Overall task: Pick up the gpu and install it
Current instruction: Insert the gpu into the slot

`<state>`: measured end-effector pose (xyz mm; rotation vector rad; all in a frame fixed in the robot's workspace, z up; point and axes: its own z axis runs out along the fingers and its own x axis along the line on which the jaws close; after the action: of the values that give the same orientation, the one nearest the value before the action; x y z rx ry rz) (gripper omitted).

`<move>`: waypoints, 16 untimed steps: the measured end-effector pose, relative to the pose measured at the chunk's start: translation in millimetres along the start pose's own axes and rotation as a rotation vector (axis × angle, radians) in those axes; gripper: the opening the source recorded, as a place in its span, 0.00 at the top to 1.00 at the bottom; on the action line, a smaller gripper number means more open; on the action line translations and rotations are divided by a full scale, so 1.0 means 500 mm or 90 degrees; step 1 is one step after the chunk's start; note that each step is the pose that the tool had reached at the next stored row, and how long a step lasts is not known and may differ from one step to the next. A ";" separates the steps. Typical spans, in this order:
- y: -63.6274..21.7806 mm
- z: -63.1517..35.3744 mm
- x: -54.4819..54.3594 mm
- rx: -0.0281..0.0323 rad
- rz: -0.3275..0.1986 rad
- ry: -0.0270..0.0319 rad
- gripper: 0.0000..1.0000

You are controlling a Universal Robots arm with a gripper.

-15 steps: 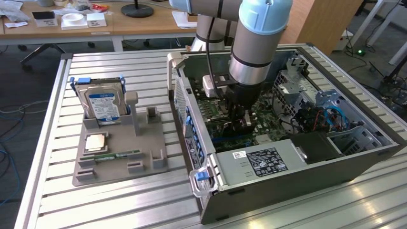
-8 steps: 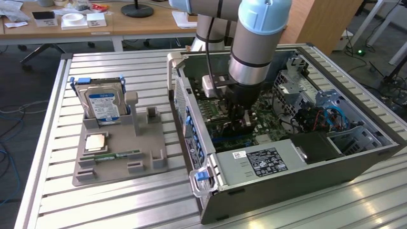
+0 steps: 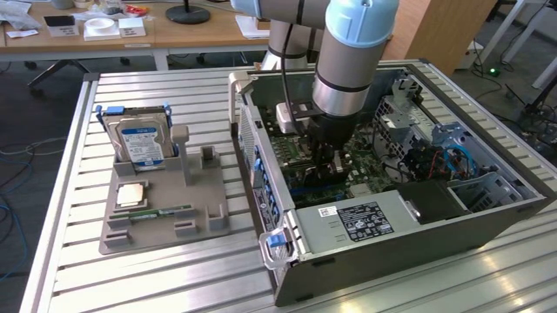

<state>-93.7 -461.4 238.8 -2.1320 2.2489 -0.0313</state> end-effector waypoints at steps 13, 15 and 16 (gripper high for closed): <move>0.000 0.004 -0.001 0.0007 0.000 -0.0018 0.72; 0.000 0.002 -0.001 0.0001 0.000 -0.0001 0.67; 0.000 0.002 -0.001 0.0002 0.000 -0.0002 0.60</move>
<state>-93.7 -461.1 237.9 -2.1316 2.2487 -0.0312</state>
